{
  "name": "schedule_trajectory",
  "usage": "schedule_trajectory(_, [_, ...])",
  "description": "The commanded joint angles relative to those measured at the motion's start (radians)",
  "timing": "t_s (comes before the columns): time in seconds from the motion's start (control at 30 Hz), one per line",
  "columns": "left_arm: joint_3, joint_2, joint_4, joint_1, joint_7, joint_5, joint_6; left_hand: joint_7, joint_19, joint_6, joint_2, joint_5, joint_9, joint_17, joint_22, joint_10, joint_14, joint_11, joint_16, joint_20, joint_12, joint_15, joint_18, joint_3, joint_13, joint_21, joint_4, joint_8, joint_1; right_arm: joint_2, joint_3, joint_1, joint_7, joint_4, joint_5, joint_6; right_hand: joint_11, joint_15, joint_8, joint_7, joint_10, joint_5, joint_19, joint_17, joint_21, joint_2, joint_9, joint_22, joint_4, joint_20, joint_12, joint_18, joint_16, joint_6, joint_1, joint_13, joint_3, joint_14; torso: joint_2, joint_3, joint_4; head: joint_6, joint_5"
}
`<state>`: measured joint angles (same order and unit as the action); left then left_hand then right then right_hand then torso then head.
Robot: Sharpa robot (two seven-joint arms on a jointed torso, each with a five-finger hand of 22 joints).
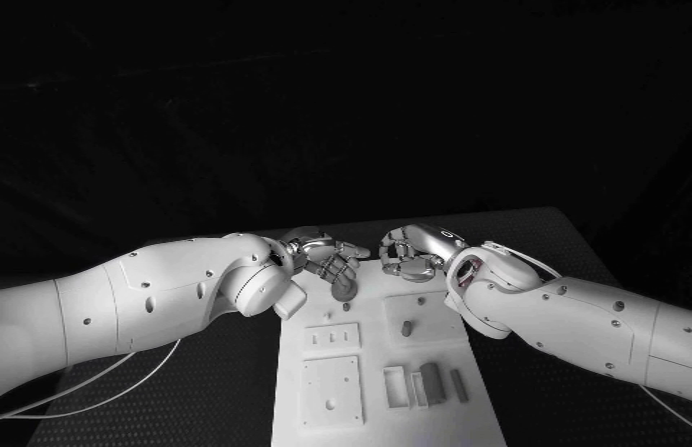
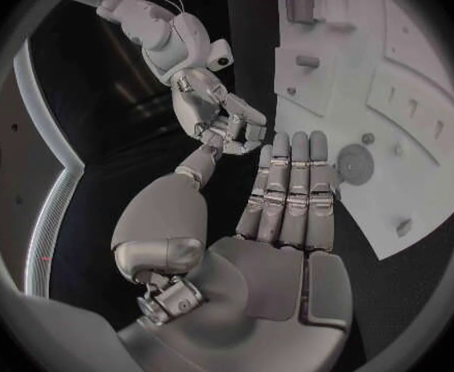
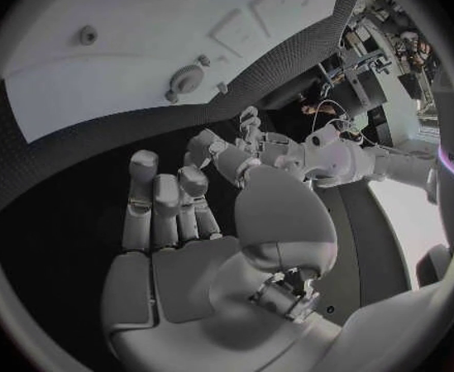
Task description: Assemble the parts on the task board
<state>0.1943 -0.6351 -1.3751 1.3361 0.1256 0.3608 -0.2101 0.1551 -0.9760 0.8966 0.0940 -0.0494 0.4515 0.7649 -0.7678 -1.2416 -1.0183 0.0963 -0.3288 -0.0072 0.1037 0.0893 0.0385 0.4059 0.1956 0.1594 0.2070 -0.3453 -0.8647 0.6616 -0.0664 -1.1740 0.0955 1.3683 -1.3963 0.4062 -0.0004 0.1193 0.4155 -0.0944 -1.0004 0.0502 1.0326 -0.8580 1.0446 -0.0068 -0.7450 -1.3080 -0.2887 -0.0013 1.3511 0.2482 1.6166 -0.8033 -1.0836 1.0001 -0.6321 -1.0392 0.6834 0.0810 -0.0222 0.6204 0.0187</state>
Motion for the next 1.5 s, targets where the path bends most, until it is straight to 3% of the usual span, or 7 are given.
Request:
schedule_trajectory(0.03, [-0.001,0.009,-0.002,0.001,0.026,0.013,0.011,0.001,-0.004,0.007,-0.002,0.0,-0.001,0.002,-0.001,-0.004,0.002,-0.002,0.004,-0.003,0.002,0.0,0.011,-0.006,0.002,-0.004,-0.002,0.003,0.011,-0.003,0.0,0.0,0.02,0.01,-0.021,-0.016,-0.034,0.007,0.003,0.025,0.036,0.0,-0.002,0.001,0.006,0.003,-0.002,-0.019,-0.003,-0.006,0.007,0.014,0.002,-0.242,-0.007,-0.002,0.0,0.0,0.0,-0.0007,0.0002,0.0,0.001])
schedule_trajectory(0.23, [-0.001,0.02,0.004,0.001,0.034,0.013,0.0,0.001,-0.003,0.006,-0.003,0.0,-0.002,0.004,-0.001,-0.002,0.003,-0.002,0.006,-0.002,0.001,0.0,0.011,-0.007,0.004,-0.006,-0.003,0.004,0.014,-0.009,0.0,0.0,0.021,0.031,-0.021,-0.016,-0.035,0.007,0.003,0.025,0.035,0.0,-0.001,0.002,0.007,0.002,-0.004,-0.018,-0.003,-0.007,0.007,0.014,0.002,-0.242,-0.007,-0.002,0.0,-0.001,0.001,0.0013,-0.001,0.002,0.004])
schedule_trajectory(0.77, [0.0,0.033,0.018,0.001,0.034,0.014,0.025,0.004,-0.001,0.001,-0.013,0.0,-0.005,0.01,-0.002,0.005,0.006,0.001,0.01,-0.001,-0.003,0.002,0.012,-0.005,0.012,-0.009,0.003,0.009,0.012,-0.021,0.0,0.0,0.025,0.064,-0.021,-0.013,-0.035,0.009,0.001,0.026,0.033,0.0,0.001,0.003,0.007,0.002,-0.007,-0.017,-0.003,-0.008,0.007,0.014,0.002,-0.243,-0.007,-0.004,0.0,-0.004,0.002,0.0006,-0.0015,0.005,0.004])
schedule_trajectory(1.13, [0.0,0.035,0.017,0.001,0.031,0.014,0.026,0.002,-0.003,0.006,-0.031,0.0,-0.005,0.018,-0.004,0.003,0.004,0.0,0.012,-0.001,-0.003,0.001,0.012,-0.001,0.023,-0.011,0.019,0.008,-0.003,-0.028,0.001,0.0,0.026,0.069,-0.021,-0.015,-0.035,0.01,0.001,0.026,0.032,0.0,0.002,0.003,0.008,0.001,-0.009,-0.017,-0.003,-0.008,0.007,0.014,0.001,-0.243,-0.007,-0.005,0.0,-0.005,0.001,0.0001,0.0004,0.008,0.001])
schedule_trajectory(1.5, [0.0,0.038,0.021,0.001,0.019,-0.002,0.018,-0.001,-0.008,0.015,-0.065,0.0,-0.005,0.028,-0.008,-0.001,-0.003,-0.003,0.014,-0.002,-0.002,-0.001,0.011,0.005,0.038,-0.012,0.044,0.006,-0.023,-0.041,0.001,0.0,0.025,0.064,-0.015,-0.023,-0.036,0.01,0.0,0.026,0.031,0.0,0.003,0.004,0.008,0.001,-0.01,-0.017,-0.003,-0.009,0.007,0.014,0.001,-0.244,-0.006,-0.006,0.0,-0.006,0.002,0.0003,-0.0007,0.008,-0.001])
